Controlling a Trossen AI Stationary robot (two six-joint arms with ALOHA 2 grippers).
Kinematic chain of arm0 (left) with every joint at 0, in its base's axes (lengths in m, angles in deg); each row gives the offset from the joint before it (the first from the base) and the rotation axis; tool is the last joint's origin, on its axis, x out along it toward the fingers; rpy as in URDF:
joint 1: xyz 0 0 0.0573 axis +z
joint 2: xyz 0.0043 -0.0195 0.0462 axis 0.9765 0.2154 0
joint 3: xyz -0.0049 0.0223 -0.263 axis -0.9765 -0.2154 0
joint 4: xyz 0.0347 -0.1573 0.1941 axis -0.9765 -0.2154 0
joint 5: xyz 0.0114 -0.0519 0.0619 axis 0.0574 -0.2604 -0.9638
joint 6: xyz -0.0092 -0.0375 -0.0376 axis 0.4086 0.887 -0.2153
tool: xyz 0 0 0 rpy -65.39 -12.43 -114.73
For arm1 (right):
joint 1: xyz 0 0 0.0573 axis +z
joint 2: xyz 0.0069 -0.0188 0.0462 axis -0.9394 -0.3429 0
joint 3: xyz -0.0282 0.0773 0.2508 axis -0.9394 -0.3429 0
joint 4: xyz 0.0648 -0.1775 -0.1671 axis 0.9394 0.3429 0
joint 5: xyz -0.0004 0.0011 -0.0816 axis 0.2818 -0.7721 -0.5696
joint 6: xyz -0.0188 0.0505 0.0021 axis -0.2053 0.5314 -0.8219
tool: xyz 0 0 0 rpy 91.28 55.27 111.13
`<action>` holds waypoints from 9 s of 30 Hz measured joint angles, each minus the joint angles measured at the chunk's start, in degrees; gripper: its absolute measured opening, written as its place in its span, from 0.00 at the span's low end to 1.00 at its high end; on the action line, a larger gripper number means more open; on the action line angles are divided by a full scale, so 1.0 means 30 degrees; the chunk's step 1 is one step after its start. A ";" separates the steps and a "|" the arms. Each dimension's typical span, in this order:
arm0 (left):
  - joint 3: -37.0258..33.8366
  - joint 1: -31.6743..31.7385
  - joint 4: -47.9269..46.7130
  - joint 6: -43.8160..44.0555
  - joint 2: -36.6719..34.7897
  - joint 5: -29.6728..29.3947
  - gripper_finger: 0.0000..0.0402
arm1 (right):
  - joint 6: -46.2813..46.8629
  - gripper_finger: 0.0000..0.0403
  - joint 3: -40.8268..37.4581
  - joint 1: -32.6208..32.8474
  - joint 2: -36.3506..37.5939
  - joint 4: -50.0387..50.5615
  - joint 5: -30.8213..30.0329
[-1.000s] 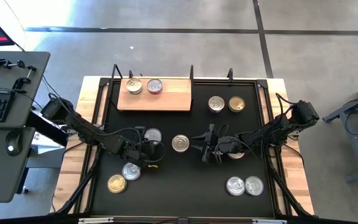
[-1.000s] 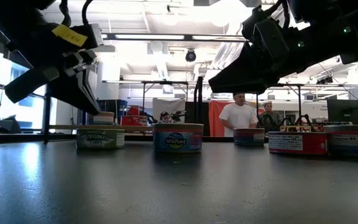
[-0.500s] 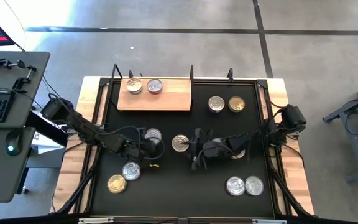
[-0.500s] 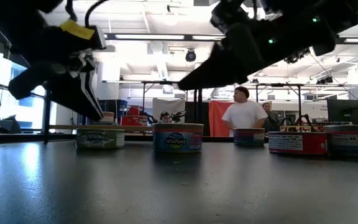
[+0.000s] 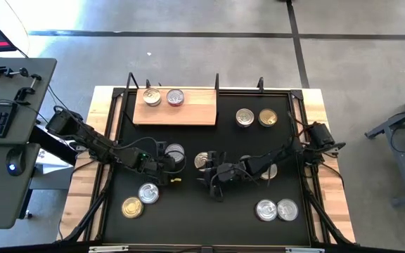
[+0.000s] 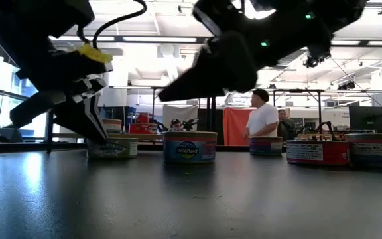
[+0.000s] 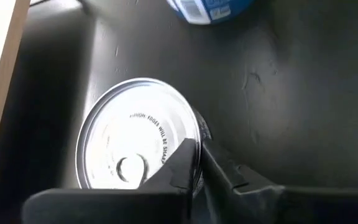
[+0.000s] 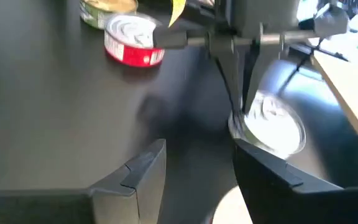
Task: Stack canned seafood by type on shelf
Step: Put the green tuna can on the shelf, then put the blue tuna can on the shelf
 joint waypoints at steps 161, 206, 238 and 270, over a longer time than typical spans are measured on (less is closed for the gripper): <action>0.6244 1.3107 0.8253 -1.6905 0.4163 0.4741 0.65 | 1.3959 0.40 0.4240 0.4151 0.0738 2.3196 -1.1701; 0.6229 1.6120 0.9426 -1.6083 0.5480 0.8783 0.53 | 1.2918 0.40 0.4255 0.2409 0.0745 2.0986 -1.1434; 0.4859 0.8513 0.0527 -0.7226 -0.2727 0.3945 0.35 | 0.8643 0.40 -0.0640 0.2762 0.0742 0.8237 -0.7575; -0.1370 -0.2377 1.8166 -0.2600 0.3409 -0.2958 0.24 | 0.4509 0.40 0.2069 0.1706 0.3142 1.4199 -0.2188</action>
